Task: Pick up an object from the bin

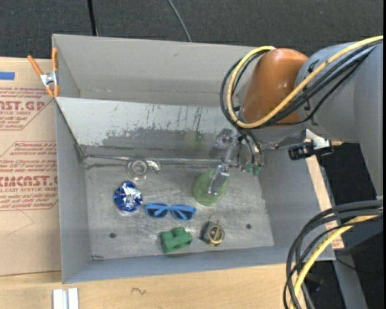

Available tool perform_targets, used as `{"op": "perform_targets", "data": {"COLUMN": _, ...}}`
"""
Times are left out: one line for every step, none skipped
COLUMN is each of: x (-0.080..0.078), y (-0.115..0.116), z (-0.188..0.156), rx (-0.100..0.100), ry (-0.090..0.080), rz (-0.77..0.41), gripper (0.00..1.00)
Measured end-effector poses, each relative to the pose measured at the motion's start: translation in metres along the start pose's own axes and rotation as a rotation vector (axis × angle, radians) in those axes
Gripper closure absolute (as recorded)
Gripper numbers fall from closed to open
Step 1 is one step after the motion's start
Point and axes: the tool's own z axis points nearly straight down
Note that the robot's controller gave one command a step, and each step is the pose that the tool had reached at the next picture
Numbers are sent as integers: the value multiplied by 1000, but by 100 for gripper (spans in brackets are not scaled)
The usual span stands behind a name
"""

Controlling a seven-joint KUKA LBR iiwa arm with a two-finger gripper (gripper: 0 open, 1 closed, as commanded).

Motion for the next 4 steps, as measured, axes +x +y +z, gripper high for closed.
{"op": "perform_targets", "data": {"x": 3, "y": 2, "z": 52, "rx": 3, "ry": 5, "rz": 94, "gripper": 0}}
{"op": "perform_targets", "data": {"x": 0, "y": 5, "z": 46, "rx": 3, "ry": 0, "rz": 189, "gripper": 0}}
{"op": "perform_targets", "data": {"x": -2, "y": -5, "z": 75, "rx": -1, "ry": -1, "rz": 297, "gripper": 0}}
{"op": "perform_targets", "data": {"x": 2, "y": -22, "z": 75, "rx": -6, "ry": -4, "rz": 456, "gripper": 0}}
